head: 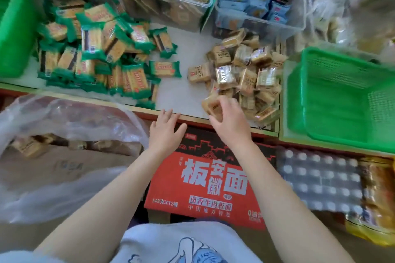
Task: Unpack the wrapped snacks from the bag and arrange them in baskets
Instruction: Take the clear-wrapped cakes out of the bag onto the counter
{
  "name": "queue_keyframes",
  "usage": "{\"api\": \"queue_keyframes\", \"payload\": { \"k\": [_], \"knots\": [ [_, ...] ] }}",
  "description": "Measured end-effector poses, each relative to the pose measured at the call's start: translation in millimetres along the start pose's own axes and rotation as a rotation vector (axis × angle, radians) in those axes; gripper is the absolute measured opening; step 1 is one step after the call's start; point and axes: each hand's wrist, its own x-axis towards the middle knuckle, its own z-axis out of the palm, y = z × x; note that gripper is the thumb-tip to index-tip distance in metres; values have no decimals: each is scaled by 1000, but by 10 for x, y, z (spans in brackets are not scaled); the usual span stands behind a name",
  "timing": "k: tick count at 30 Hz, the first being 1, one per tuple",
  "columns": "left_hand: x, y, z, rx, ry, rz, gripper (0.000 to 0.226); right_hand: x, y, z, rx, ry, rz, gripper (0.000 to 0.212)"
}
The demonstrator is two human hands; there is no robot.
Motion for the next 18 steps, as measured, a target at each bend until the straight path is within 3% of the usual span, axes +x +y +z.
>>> {"api": "queue_keyframes", "payload": {
  "k": [7, 11, 16, 18],
  "knots": [
    [-61, -165, 111, 105, -60, 54, 56, 413, 286, 571, -384, -46, -205, 30],
    [-58, -177, 160, 84, -82, 27, 58, 267, 353, 720, -331, -24, -212, 28],
    [-32, -137, 156, 97, -138, 48, 62, 139, 315, 694, -275, -106, -104, 43],
    [-1, -102, 28, 67, -180, 73, 62, 85, 150, 671, -192, -44, -80, 40]
  ]
}}
